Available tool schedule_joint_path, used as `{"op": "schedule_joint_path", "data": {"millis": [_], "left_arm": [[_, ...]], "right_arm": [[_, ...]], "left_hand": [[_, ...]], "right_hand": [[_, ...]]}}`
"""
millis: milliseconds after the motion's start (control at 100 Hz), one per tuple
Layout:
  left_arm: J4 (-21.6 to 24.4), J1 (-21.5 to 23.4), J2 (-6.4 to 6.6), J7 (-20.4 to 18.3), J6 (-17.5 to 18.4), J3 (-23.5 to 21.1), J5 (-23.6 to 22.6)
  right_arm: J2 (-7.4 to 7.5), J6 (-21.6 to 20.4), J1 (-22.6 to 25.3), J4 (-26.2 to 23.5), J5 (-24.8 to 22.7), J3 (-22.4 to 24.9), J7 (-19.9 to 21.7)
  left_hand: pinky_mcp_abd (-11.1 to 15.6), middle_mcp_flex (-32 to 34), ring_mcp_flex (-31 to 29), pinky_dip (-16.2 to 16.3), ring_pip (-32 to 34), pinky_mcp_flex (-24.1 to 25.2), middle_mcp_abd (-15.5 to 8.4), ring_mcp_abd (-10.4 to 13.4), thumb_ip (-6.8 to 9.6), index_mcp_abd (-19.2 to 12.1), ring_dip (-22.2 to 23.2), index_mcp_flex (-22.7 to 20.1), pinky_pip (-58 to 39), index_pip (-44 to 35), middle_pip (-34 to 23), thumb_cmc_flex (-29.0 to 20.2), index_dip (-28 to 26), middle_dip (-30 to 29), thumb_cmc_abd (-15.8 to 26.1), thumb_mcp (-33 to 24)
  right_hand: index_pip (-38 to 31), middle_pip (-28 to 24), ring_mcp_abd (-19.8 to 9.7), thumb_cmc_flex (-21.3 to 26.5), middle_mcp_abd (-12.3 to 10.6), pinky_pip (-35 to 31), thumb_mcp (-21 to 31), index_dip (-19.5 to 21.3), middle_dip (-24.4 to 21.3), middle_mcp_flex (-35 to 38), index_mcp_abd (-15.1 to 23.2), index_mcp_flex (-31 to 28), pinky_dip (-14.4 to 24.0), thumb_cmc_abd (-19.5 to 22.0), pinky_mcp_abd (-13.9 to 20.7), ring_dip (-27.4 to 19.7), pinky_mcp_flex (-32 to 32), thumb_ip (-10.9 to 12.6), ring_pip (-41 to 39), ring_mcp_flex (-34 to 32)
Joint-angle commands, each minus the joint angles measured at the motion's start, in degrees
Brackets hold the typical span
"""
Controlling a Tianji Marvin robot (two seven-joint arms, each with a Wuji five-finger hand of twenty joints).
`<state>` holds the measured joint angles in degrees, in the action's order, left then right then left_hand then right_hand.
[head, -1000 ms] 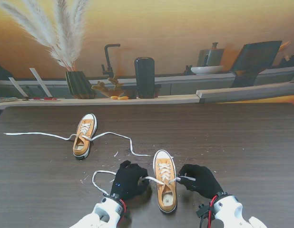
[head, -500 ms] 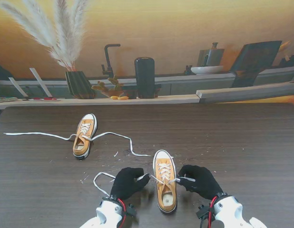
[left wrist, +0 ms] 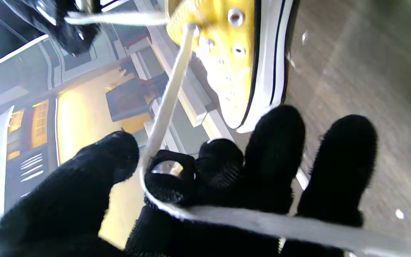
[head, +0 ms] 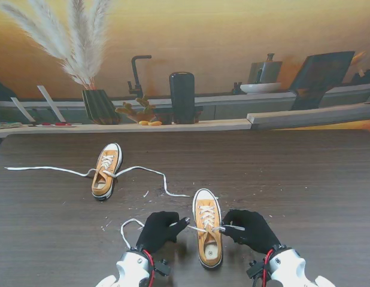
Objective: Tie the shoelaces into a bow on the shoes
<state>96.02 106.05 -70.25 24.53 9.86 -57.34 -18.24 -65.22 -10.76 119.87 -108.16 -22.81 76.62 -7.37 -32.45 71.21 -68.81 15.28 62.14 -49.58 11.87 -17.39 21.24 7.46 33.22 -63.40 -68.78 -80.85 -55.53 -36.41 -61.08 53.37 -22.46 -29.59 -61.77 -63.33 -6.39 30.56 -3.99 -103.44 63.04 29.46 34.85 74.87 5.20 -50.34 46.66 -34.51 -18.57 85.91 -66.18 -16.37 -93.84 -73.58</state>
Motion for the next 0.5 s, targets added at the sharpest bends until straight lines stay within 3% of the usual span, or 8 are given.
{"op": "schedule_joint_path", "data": {"millis": [0,40,60,110,160,240,400,490], "left_arm": [[0.5,0.3,0.17,2.2,-0.9,-0.4,-3.8],[1.0,0.6,0.29,2.8,-1.6,-0.9,-5.2],[1.4,0.8,0.38,2.8,-2.0,-1.1,-5.7],[2.1,1.2,0.55,3.1,-2.7,-1.7,-7.1],[2.6,1.4,0.74,3.6,-3.6,-2.1,-9.1],[3.3,1.6,0.99,4.5,-4.5,-2.6,-11.7],[3.8,1.2,0.90,7.5,-4.6,-2.9,-14.9],[4.5,1.3,1.28,7.3,-5.8,-3.2,-16.9]], "right_arm": [[0.30,-0.5,0.7,-1.0,-0.3,0.2,0.7],[0.34,-0.7,0.9,-1.3,-0.3,0.4,0.8],[0.34,-0.8,1.0,-1.4,-0.2,0.5,0.9],[0.36,-1.1,1.2,-1.6,0.2,0.7,1.1],[0.35,-1.3,1.2,-1.8,0.9,0.8,1.4],[0.36,-1.2,1.4,-2.5,1.6,1.1,1.8],[0.26,0.0,1.3,-4.4,1.4,1.4,1.6],[0.11,1.3,0.9,-5.3,1.0,1.3,1.0]], "left_hand": [[-1.8,2.8,-4.0,0.8,9.3,-5.9,0.3,1.0,-1.88,1.7,-0.3,0.9,-13.5,0.2,-0.6,0.1,-1.0,-1.3,2.3,3.0],[1.2,3.1,-4.1,7.9,17.6,-8.7,-0.2,3.5,-2.68,0.3,-0.1,1.5,-25.8,0.6,-0.7,0.1,-1.3,-1.5,3.3,4.8],[6.5,3.1,-4.1,13.2,23.4,-10.3,-0.3,7.1,-3.01,-0.5,0.5,1.9,-34.2,0.7,-1.1,0.1,-1.4,-1.4,3.8,5.7],[18.1,2.7,-4.1,20.8,31.1,-12.3,-0.9,10.4,-3.80,-1.9,1.9,3.1,-48.1,0.3,-3.2,0.1,-2.0,-0.3,5.2,7.9],[23.0,2.1,-4.1,26.2,34.0,-13.2,-1.0,11.7,-4.55,-2.7,2.4,4.5,-51.1,0.0,-5.4,-0.2,-2.6,0.7,6.6,10.3],[24.5,1.7,-4.1,29.2,35.1,-13.6,-1.3,13.0,-6.03,-3.7,2.5,6.4,-51.2,-0.2,-7.9,-0.7,-3.1,1.3,8.3,13.5],[21.6,6.5,-4.1,31.1,36.1,-13.4,-0.9,11.1,-10.28,-3.4,2.8,8.5,-51.2,4.8,-7.7,-2.2,-0.5,-1.4,9.2,15.8],[22.8,7.1,-4.1,32.5,37.5,-13.6,-8.1,13.7,-12.12,-2.9,2.8,17.3,-51.2,17.3,-14.2,-3.2,7.1,-2.6,8.7,16.0]], "right_hand": [[0.0,-2.5,-14.0,-0.2,5.3,-13.2,0.2,-1.3,0.9,4.5,3.1,-1.7,0.0,-0.7,2.1,0.2,-1.7,-0.6,-3.9,-2.1],[0.1,-3.0,-14.3,-0.2,4.9,-13.3,0.2,-1.6,1.0,4.7,3.3,-1.8,0.0,-0.8,2.3,0.2,-1.7,-0.6,-4.0,-2.1],[0.2,-3.3,-14.5,-0.1,4.9,-13.5,0.2,-1.7,1.1,4.9,3.2,-1.9,0.0,-1.0,2.3,0.2,-1.7,-0.6,-4.1,-2.1],[0.4,-3.8,-14.7,-0.2,4.7,-13.7,0.2,-2.0,1.3,5.1,3.3,-1.9,0.1,-1.3,2.4,0.2,-1.7,-0.6,-4.3,-2.2],[0.6,-4.0,-14.7,-0.1,4.7,-13.8,0.3,-2.3,1.3,5.1,3.2,-1.8,0.1,-1.5,2.4,0.2,-1.7,-0.6,-4.4,-2.2],[1.1,-4.4,-14.6,-0.1,4.6,-14.0,0.3,-2.9,1.5,5.1,2.8,-1.5,0.1,-1.7,2.2,0.2,-1.7,-0.6,-4.6,-2.1],[2.7,-4.8,-15.4,-0.6,4.3,-14.5,0.7,-4.5,2.0,3.6,1.1,1.8,0.2,-2.2,2.4,0.4,-1.8,-0.6,-4.8,-2.1],[3.4,-5.2,-15.9,-0.5,3.8,-14.9,1.1,-5.6,2.5,3.1,0.7,3.3,0.4,-2.6,2.6,0.9,-1.8,-0.6,-4.9,-2.1]]}}
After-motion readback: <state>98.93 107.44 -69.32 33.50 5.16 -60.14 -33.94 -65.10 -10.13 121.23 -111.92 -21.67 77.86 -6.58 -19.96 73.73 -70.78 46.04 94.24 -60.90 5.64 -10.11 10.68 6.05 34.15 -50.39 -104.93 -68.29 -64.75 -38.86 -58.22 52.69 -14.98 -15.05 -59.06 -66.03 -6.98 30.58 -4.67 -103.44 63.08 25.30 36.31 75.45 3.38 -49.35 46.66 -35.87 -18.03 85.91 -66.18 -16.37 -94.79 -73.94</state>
